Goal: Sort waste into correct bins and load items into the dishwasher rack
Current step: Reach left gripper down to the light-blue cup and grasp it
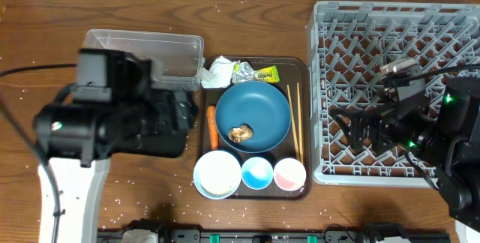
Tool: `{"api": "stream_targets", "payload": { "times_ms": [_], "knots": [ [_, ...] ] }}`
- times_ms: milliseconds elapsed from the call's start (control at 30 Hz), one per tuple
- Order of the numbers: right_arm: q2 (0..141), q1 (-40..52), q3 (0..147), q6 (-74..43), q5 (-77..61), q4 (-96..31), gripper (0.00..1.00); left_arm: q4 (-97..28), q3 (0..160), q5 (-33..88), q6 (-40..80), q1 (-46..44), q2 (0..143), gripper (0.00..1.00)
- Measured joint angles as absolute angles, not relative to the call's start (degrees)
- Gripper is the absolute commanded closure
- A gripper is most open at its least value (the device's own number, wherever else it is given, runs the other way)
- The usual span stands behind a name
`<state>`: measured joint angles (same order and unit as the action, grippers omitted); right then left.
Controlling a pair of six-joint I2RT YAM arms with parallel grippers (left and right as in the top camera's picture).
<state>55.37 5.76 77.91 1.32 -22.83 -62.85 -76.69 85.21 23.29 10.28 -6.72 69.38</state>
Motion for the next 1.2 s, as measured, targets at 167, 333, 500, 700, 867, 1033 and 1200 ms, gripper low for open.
{"api": "stream_targets", "payload": {
  "times_ms": [167, 333, 500, 700, 867, 1033, 1200],
  "knots": [
    [56.7, 5.8, 78.0, -4.0, -17.7, -63.3, 0.01, -77.6, 83.4, 18.1, 9.5, -16.7, 70.6, 0.02],
    [58.7, 5.8, 78.0, -6.4, -15.2, -63.5, 0.01, -76.3, 80.6, 15.3, 11.9, -23.4, 73.2, 0.02],
    [59.3, 5.8, 78.0, -7.8, -14.4, -64.2, 0.01, -76.1, 80.2, 16.1, 13.9, -26.8, 76.9, 0.02],
    [59.3, 5.5, 78.0, -8.6, -14.0, -66.0, 0.01, -72.8, 75.1, 13.5, 13.9, -35.7, 78.4, 0.02],
    [59.3, 4.7, 78.0, -8.8, -13.7, -67.1, 0.01, -63.8, 66.4, 11.6, 13.9, -42.5, 79.4, 0.01],
    [59.3, 4.3, 78.0, -8.8, -13.6, -68.1, 0.01, -57.5, 60.5, 11.1, 14.1, -44.6, 81.0, 0.12],
    [59.3, 3.5, 78.0, -8.9, -13.5, -68.1, 0.01, -54.0, 60.1, 10.4, 14.5, -44.6, 83.0, 0.38]
  ]
}}
